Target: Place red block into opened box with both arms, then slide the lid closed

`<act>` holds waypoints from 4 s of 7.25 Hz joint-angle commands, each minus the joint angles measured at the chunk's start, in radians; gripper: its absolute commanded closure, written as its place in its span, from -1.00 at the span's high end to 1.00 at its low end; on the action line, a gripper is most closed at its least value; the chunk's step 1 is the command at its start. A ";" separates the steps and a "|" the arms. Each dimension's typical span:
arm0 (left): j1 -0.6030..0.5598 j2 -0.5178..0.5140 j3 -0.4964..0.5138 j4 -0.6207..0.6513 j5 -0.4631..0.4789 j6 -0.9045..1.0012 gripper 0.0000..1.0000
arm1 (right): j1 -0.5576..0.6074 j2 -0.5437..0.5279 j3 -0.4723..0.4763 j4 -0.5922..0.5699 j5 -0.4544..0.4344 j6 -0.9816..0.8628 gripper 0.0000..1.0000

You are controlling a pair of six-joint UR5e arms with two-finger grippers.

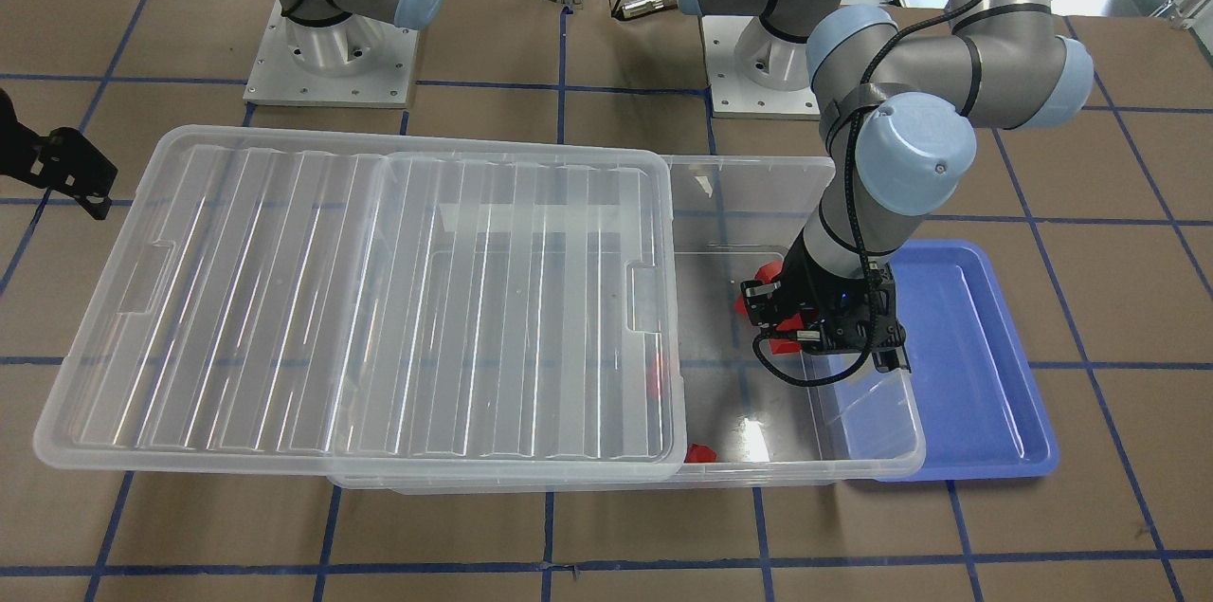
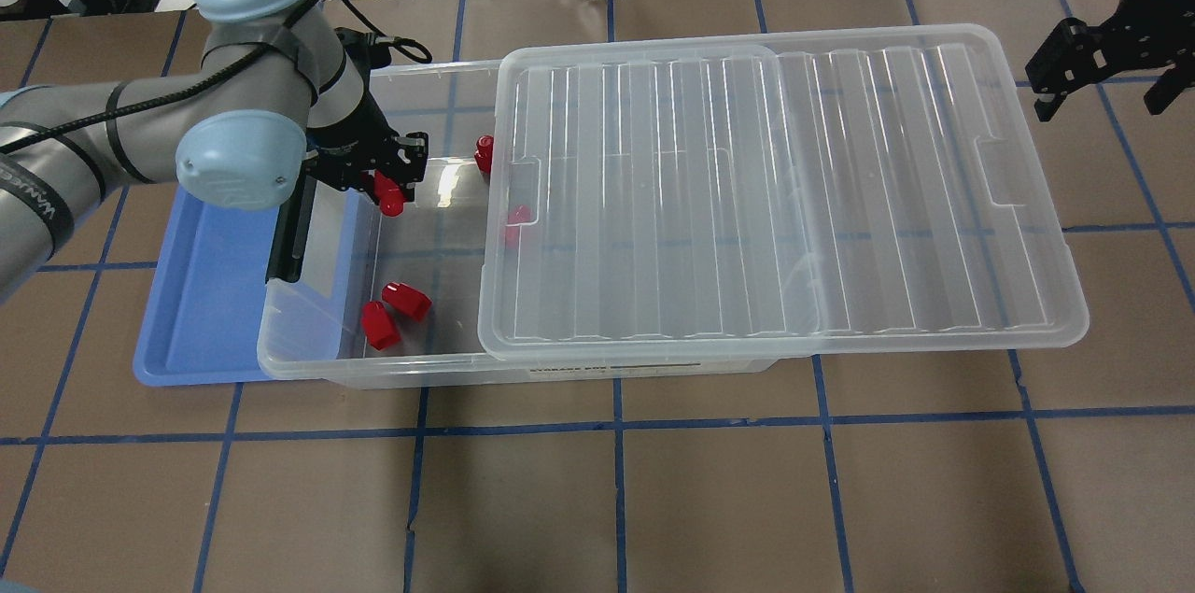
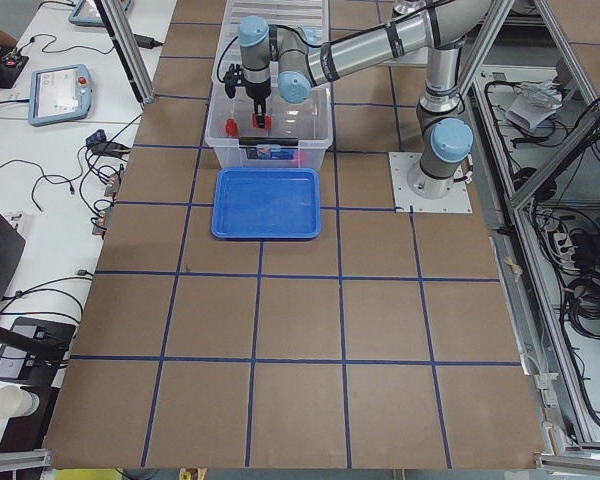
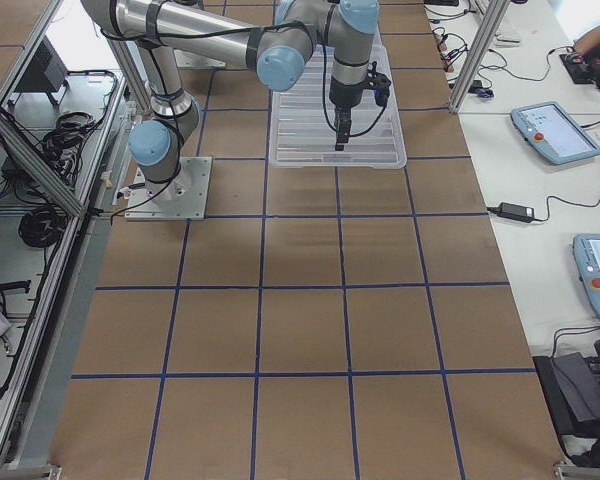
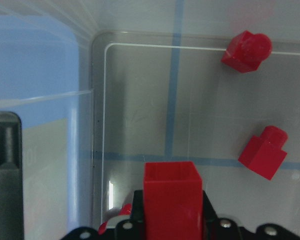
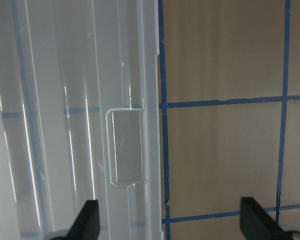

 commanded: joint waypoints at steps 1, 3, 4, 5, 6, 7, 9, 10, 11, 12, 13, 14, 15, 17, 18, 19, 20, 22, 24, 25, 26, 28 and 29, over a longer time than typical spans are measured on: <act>0.001 -0.020 -0.069 0.080 -0.010 -0.012 -0.94 | 0.000 0.001 0.002 -0.003 -0.002 0.000 1.00; 0.002 -0.027 -0.161 0.251 -0.009 0.005 -0.94 | 0.000 0.003 0.004 -0.003 -0.010 0.000 1.00; 0.002 -0.036 -0.192 0.304 -0.009 -0.004 -0.94 | 0.000 0.001 0.002 -0.003 -0.010 0.000 1.00; 0.001 -0.046 -0.202 0.303 -0.010 -0.007 -0.88 | 0.000 0.001 0.004 -0.003 -0.008 0.002 1.00; 0.002 -0.046 -0.200 0.303 -0.010 0.005 -0.56 | 0.000 0.003 0.004 -0.004 -0.007 0.002 1.00; 0.005 -0.043 -0.188 0.305 -0.010 -0.001 0.98 | 0.000 0.001 -0.001 -0.004 -0.007 0.002 1.00; -0.002 -0.034 -0.124 0.268 -0.003 -0.004 1.00 | 0.000 0.001 0.005 -0.019 -0.008 0.002 1.00; -0.007 -0.006 -0.069 0.161 -0.003 -0.004 1.00 | 0.000 0.003 0.007 -0.019 -0.007 0.002 1.00; -0.008 0.034 -0.003 0.048 -0.003 -0.004 1.00 | 0.000 0.003 0.007 -0.019 -0.007 0.000 1.00; -0.008 0.066 0.059 -0.047 -0.004 -0.004 1.00 | 0.000 0.004 0.004 -0.021 -0.004 0.002 1.00; -0.008 0.101 0.121 -0.173 -0.004 -0.004 1.00 | 0.000 0.006 0.013 -0.023 -0.011 0.002 1.00; -0.010 0.127 0.203 -0.355 0.002 -0.004 1.00 | 0.000 0.006 0.012 -0.023 -0.010 0.002 1.00; -0.010 0.149 0.275 -0.475 0.001 -0.004 1.00 | -0.003 0.016 0.016 -0.023 -0.011 -0.001 1.00; -0.025 0.193 0.308 -0.527 0.010 -0.005 1.00 | -0.037 0.061 0.019 -0.082 -0.086 -0.003 1.00; -0.027 0.203 0.311 -0.522 0.011 -0.002 1.00 | -0.067 0.099 0.021 -0.091 -0.131 -0.002 1.00; -0.022 0.229 0.320 -0.509 0.025 0.008 1.00 | -0.081 0.118 0.031 -0.093 -0.131 0.000 1.00; -0.027 0.246 0.290 -0.518 0.010 0.005 1.00 | -0.081 0.118 0.050 -0.093 -0.130 0.003 1.00; -0.024 0.261 0.286 -0.508 0.019 0.007 1.00 | -0.078 0.118 0.079 -0.096 -0.116 0.015 1.00; -0.022 0.258 0.289 -0.512 0.014 0.005 1.00 | -0.075 0.118 0.107 -0.096 -0.116 0.017 1.00; -0.022 0.240 0.292 -0.510 0.010 0.005 1.00 | -0.072 0.118 0.110 -0.098 -0.116 0.017 1.00; -0.024 0.232 0.306 -0.512 0.016 0.004 1.00 | -0.069 0.113 0.110 -0.098 -0.114 0.017 1.00; -0.024 0.229 0.317 -0.519 0.016 0.005 1.00 | -0.040 0.113 0.110 -0.098 -0.111 0.026 1.00; -0.024 0.229 0.317 -0.519 0.016 0.004 1.00 | -0.011 0.113 0.110 -0.098 -0.093 0.028 1.00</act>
